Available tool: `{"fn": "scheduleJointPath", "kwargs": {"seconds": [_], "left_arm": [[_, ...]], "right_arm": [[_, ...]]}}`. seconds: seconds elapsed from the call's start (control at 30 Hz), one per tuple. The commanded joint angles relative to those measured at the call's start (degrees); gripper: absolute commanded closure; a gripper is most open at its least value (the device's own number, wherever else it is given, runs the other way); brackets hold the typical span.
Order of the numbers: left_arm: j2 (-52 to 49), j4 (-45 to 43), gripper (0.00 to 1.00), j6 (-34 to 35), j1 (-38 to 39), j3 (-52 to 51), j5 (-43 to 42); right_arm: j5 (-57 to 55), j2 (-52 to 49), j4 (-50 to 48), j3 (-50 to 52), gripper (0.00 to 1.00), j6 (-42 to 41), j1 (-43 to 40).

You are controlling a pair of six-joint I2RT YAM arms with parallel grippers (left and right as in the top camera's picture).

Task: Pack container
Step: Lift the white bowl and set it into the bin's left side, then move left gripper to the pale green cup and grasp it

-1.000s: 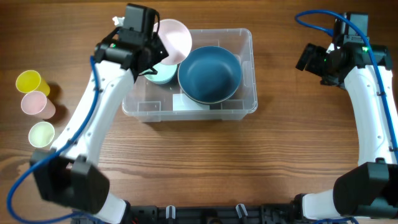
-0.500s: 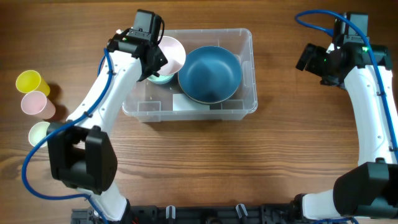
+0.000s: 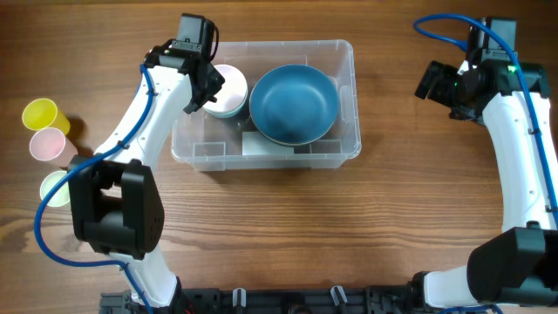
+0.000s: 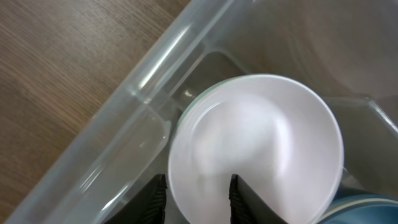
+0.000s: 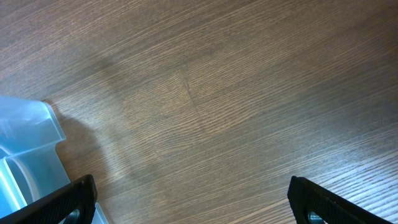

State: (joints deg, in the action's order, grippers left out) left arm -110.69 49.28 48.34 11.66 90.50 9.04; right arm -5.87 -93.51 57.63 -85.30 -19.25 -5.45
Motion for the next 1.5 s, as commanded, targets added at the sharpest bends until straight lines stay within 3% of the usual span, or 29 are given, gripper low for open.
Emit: {"fn": "scheduleJointPath", "kwargs": {"seconds": [0.0, 0.23, 0.4, 0.73, 1.03, 1.27, 1.37, 1.47], "left_arm": [[0.2, -0.7, 0.60, -0.1, -0.3, 0.3, -1.7], [7.5, 2.1, 0.60, -4.7, -0.4, 0.3, -1.5], [17.4, 14.7, 0.59, -13.2, -3.3, 0.3, -1.4], [34.2, 35.2, 0.54, -28.6, -17.9, 0.3, -1.5], [39.3, 34.1, 0.53, -31.9, -26.6, -0.7, 0.4], [39.2, 21.1, 0.54, -35.3, -37.3, -15.0, -3.0], [37.9, 15.8, 0.58, -40.9, -42.6, -19.8, -10.2], [34.9, 13.2, 0.51, -42.9, -45.5, -21.6, -11.5]], "right_arm": [[-0.7, 1.0, -0.2, -0.3, 0.01, -0.3, 0.1], [-0.7, 1.0, -0.2, -0.3, 0.00, -0.3, 0.1], [-0.7, 1.0, -0.2, -0.3, 0.00, -0.3, 0.1], [-0.7, 1.0, -0.2, -0.3, 0.00, -0.3, 0.1], [-0.7, 1.0, -0.2, -0.3, 0.00, -0.3, 0.1], [-0.7, 1.0, -0.2, -0.3, 0.00, -0.3, 0.1], [-0.7, 1.0, -0.2, -0.3, 0.00, -0.3, 0.1], [-0.7, 1.0, -0.2, -0.3, 0.00, -0.3, 0.1]]}}
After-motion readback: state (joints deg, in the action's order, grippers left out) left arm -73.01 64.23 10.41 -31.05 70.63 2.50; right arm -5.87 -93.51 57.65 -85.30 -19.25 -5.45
